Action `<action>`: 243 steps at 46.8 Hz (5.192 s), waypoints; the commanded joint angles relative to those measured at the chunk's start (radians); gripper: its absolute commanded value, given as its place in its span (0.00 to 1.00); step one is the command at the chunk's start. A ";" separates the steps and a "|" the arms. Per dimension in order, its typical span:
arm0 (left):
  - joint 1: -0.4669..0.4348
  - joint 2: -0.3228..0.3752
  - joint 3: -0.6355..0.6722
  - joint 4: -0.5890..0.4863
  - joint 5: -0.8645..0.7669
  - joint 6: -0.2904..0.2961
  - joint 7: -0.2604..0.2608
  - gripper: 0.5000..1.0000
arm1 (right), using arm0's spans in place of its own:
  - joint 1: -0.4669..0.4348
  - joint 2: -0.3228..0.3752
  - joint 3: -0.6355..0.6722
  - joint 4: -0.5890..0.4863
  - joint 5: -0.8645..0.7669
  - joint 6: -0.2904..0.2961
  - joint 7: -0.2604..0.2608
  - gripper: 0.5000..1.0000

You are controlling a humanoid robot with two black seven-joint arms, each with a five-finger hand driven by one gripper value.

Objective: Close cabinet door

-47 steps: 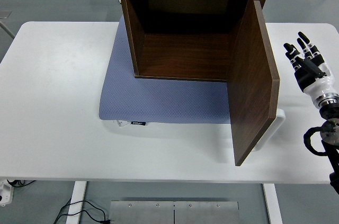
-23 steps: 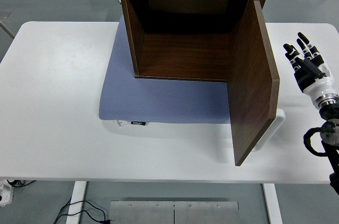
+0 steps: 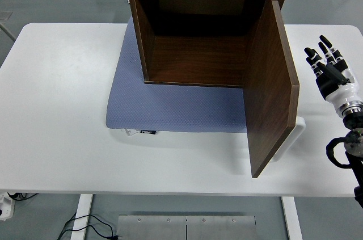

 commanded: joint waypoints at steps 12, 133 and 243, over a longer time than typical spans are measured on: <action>0.000 0.000 0.000 0.000 -0.001 0.000 0.000 1.00 | 0.002 0.000 0.000 -0.002 0.000 0.003 0.001 1.00; 0.000 0.000 0.000 0.000 0.000 0.000 0.000 1.00 | -0.423 -0.259 0.007 0.364 -0.006 0.131 0.041 1.00; 0.000 0.000 0.000 0.000 0.000 0.000 0.000 1.00 | -0.658 -0.233 -0.156 0.489 -0.106 0.597 0.042 1.00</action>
